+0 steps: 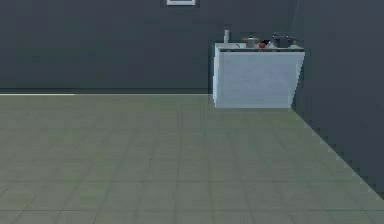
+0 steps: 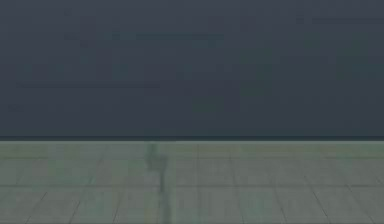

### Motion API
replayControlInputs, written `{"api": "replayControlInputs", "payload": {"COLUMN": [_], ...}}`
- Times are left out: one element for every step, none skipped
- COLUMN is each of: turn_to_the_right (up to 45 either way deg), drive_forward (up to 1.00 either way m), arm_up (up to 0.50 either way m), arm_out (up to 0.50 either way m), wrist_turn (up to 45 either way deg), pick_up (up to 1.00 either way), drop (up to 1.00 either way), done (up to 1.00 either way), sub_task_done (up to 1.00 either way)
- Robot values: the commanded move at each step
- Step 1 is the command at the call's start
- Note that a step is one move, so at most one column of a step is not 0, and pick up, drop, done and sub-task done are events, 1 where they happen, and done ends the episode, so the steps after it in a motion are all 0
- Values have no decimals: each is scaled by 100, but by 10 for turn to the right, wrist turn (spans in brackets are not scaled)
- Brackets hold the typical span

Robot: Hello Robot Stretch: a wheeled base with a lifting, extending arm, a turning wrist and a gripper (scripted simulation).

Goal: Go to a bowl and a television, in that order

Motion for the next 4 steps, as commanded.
{"api": "replayControlInputs", "payload": {"turn_to_the_right": [-450, -450, 0, -30], "drive_forward": [0, 0, 100, 0], "arm_up": [0, 0, 0, 0], "arm_out": [0, 0, 0, 0], "wrist_turn": [0, 0, 0, 0], "pick_up": [0, 0, 0, 0], "drop": [0, 0, 0, 0], "done": [0, 0, 0, 0], "sub_task_done": [0, 0, 0, 0]}}
